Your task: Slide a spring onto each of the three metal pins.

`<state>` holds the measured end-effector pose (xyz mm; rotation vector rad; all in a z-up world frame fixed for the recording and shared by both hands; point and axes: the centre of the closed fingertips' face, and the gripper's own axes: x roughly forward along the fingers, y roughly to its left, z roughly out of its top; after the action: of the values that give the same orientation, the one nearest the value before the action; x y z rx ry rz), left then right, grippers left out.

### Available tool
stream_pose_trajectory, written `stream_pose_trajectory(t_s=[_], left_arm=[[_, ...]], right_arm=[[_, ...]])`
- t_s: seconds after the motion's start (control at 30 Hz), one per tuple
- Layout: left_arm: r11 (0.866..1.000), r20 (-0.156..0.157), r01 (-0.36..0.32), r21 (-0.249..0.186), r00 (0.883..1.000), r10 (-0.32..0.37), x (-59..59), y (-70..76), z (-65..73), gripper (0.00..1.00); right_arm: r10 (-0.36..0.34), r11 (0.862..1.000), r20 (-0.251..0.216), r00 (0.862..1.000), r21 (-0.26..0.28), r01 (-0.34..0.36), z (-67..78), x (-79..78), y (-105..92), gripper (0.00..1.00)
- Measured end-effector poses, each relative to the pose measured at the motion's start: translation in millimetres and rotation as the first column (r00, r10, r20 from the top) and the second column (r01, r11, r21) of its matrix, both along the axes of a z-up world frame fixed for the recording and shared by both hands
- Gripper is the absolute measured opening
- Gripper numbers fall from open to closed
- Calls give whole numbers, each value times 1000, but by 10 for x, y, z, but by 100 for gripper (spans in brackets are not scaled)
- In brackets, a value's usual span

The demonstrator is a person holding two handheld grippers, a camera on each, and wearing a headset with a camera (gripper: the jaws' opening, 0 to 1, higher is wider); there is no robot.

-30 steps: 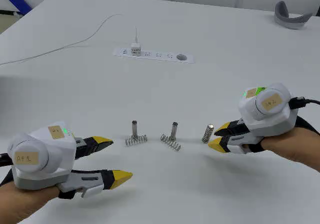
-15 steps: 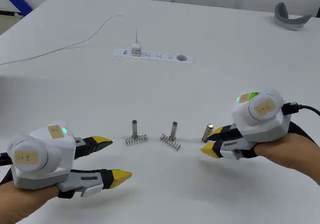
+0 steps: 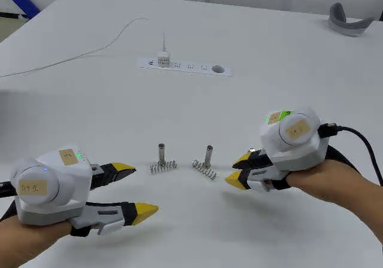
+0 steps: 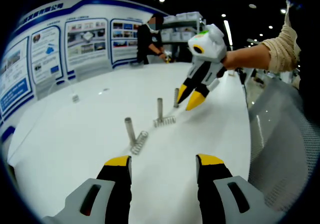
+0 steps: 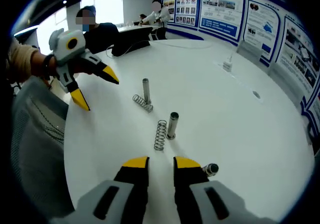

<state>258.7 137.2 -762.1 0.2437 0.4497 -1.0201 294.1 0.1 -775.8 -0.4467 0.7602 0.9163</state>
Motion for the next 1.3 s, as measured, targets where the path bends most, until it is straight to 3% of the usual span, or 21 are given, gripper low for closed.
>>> stream_pose_trajectory(t_s=[0.67, 1.3], left_arm=[[1000, -6, 3, 4, 1000, -3, 12, -2, -30, 52], [1000, -9, 0, 8, 1000, 0, -1, 12, -32, 51]], right_arm=[[-2, 1000, -20, 1000, -15, 2, -141, 109, 210, 19], [-37, 999, -56, 998, -38, 35, -283, 137, 240, 15]])
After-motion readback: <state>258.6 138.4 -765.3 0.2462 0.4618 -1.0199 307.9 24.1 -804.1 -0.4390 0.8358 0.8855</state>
